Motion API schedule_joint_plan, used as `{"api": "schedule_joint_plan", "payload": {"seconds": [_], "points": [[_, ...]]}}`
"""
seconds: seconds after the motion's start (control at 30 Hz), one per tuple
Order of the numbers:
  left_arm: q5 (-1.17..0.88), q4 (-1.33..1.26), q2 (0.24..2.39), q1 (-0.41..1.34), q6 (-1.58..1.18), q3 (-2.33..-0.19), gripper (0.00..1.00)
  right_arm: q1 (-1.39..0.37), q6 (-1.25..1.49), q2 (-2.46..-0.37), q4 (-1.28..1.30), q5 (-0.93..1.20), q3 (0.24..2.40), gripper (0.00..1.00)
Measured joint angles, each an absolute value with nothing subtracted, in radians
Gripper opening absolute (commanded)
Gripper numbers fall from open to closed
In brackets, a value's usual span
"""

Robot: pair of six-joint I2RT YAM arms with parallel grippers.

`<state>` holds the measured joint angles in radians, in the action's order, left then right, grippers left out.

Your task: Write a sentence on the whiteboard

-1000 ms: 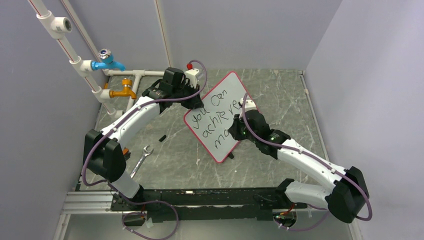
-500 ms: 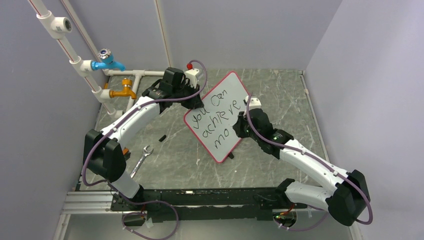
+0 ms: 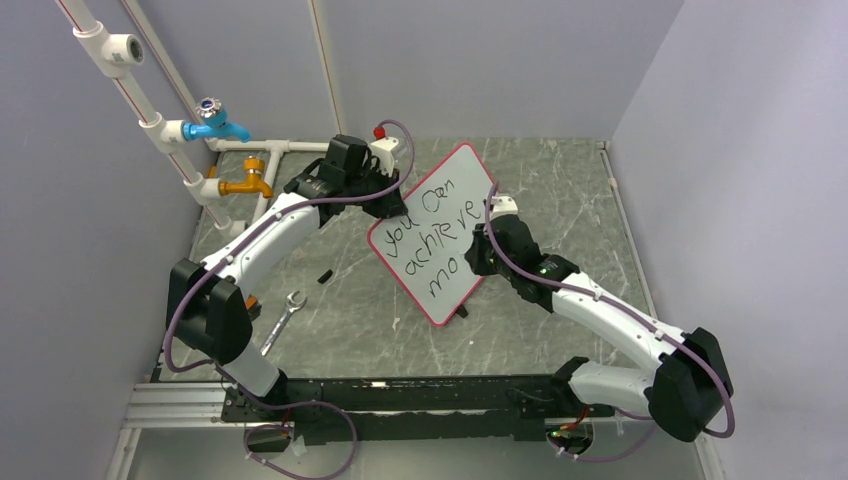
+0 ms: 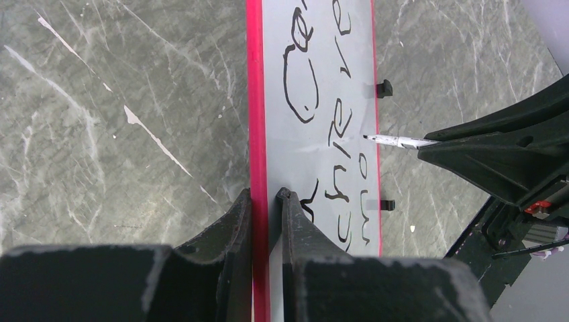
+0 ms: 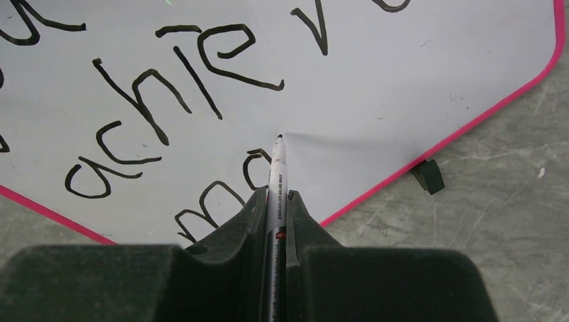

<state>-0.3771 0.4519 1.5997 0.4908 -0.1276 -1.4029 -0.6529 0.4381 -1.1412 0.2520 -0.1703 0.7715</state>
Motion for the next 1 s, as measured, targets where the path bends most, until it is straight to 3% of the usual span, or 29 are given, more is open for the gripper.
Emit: {"api": "schedule_joint_plan", "payload": {"seconds": [0.6,1.0], "points": [[-0.372,0.452,1.600,0.492,-0.126,-1.403,0.00,-0.643,0.439,-1.171,0.214,-0.129,0.781,0.00],[-0.369,0.453,1.600,0.492,-0.126,-1.403,0.00,-0.638,0.477,-1.093,0.169,-0.129,0.650,0.00]]}}
